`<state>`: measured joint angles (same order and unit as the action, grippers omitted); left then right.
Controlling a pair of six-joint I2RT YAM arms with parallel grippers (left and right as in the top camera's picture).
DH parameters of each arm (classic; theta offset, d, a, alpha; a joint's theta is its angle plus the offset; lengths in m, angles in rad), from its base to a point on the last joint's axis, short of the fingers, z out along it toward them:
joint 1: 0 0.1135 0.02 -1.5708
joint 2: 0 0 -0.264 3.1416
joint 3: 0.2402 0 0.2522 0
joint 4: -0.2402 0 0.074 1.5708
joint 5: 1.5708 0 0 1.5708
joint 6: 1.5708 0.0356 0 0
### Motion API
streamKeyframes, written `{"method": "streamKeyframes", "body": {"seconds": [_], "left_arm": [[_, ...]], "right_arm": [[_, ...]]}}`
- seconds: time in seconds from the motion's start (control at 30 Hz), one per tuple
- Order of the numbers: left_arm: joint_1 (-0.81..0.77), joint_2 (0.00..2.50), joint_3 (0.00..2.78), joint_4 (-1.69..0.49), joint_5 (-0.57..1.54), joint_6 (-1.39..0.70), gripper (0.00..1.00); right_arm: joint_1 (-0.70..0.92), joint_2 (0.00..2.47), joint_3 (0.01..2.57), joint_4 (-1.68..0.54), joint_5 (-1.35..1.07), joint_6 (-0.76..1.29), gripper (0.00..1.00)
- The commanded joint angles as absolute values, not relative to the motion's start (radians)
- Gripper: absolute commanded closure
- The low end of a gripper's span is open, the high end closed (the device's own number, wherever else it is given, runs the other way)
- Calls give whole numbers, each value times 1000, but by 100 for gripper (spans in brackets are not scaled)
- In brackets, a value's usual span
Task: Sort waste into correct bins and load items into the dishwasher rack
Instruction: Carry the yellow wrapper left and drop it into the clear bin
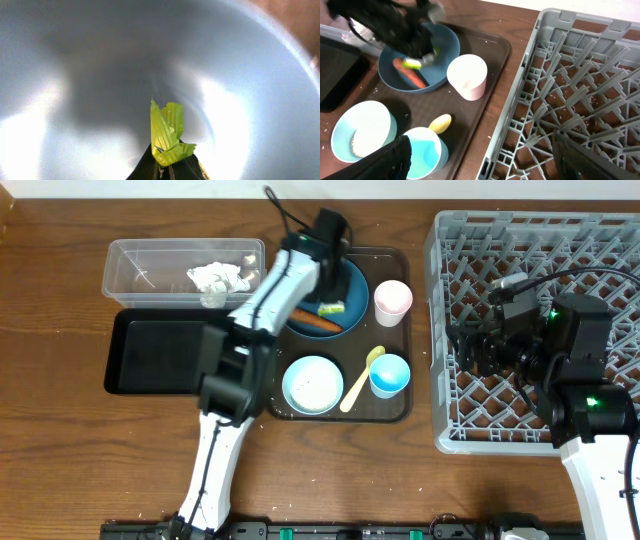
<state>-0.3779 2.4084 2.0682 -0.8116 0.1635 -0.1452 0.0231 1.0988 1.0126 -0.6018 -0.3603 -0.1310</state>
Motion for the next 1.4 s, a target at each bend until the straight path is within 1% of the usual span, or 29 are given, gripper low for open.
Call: {"method": "streamKeyframes", "body": {"seconds": [0.0,0.27,0.37,0.47,0.53,0.7,0.83,0.87,0.9,0.93,0.97,1.03,1.1,1.2,1.37], "left_arm": [[-307,2251,2101,-813,167,-224,94],[-192,2141,2101,-820,99,-277,94],[-159,2142,2096,-853,-48,-377,94],[-123,2150,2071,-901,-234,-547,94],[-103,2159,2059,-923,-290,-635,94],[-60,2180,1998,-925,-302,-759,94],[-41,2193,1938,-887,-302,-784,93],[-39,2193,1925,-876,-302,-784,89],[-38,2194,1914,-866,-302,-784,83],[-36,2194,1906,-855,-302,-783,70],[-35,2194,1904,-847,-302,-783,59],[-34,2194,1904,-828,-300,-779,43],[-34,2187,1923,-822,-297,-738,38],[-46,2163,1956,-817,-297,-624,28],[-78,2081,1988,-817,-271,-501,19]], "right_arm": [[25,1100,1028,-598,-367,-117,12],[25,1100,1028,-591,-367,-117,12],[25,1100,1028,-590,-367,-117,12],[25,1100,1028,-590,-367,-117,12],[25,1100,1028,-590,-367,-117,11],[25,1100,1028,-590,-368,-116,11],[25,1100,1028,-588,-368,-101,11],[25,1100,1028,-588,-368,-101,11],[25,1100,1028,-588,-368,-102,11],[25,1100,1028,-588,-368,-101,12],[25,1100,1028,-588,-368,-102,12],[25,1100,1028,-588,-368,-102,12],[25,1100,1028,-588,-368,-102,11],[25,1100,1028,-588,-368,-102,11],[25,1100,1028,-587,-368,-102,11]]}}
